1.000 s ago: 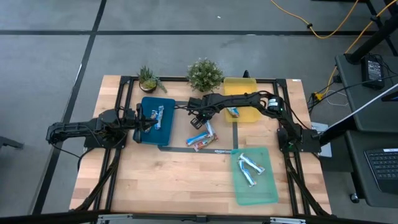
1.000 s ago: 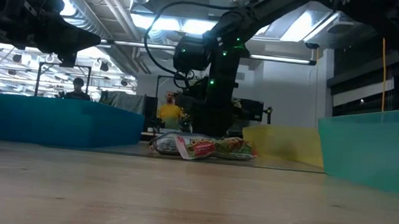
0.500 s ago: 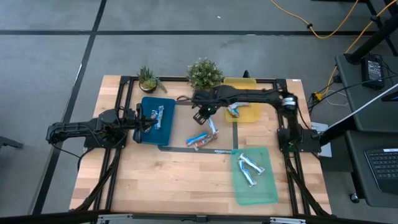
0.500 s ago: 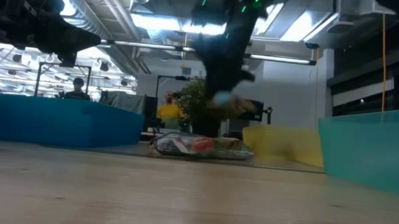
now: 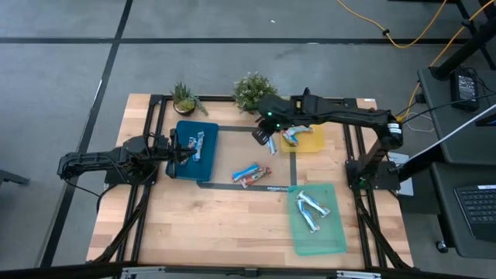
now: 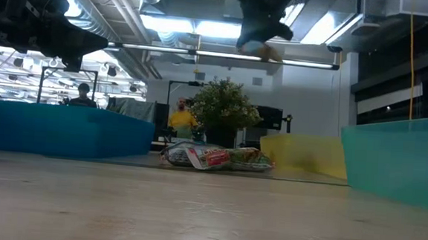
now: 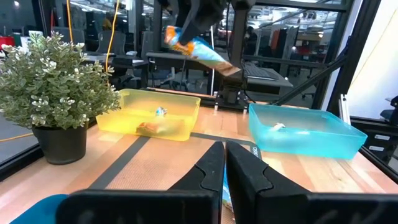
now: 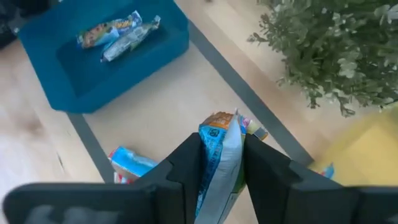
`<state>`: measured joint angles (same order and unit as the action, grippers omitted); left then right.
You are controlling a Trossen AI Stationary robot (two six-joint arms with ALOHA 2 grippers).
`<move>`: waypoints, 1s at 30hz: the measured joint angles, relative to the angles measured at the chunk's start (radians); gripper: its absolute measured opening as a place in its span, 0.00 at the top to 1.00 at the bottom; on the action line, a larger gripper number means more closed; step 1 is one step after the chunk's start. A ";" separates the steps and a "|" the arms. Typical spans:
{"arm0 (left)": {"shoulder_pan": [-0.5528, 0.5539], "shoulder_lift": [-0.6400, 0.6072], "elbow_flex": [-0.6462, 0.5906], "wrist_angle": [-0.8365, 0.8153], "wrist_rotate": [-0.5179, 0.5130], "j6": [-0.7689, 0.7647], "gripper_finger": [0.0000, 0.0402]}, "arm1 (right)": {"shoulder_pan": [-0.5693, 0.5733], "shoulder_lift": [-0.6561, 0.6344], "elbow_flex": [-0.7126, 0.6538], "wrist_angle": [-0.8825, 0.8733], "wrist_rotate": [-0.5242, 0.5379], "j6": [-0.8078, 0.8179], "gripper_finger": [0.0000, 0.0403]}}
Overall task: Pick and place Granola Bars by type
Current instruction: Put the yellow granola bar into the green bin
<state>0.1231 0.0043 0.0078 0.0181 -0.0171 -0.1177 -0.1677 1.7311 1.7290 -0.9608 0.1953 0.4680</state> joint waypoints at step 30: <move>0.000 0.000 0.000 0.000 -0.001 0.000 0.98 | 0.469 -0.242 -0.001 -0.337 -0.066 0.145 0.72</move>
<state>0.1231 0.0043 0.0081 0.0184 -0.0177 -0.1177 0.3017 1.4892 1.7283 -1.2979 0.1295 0.6134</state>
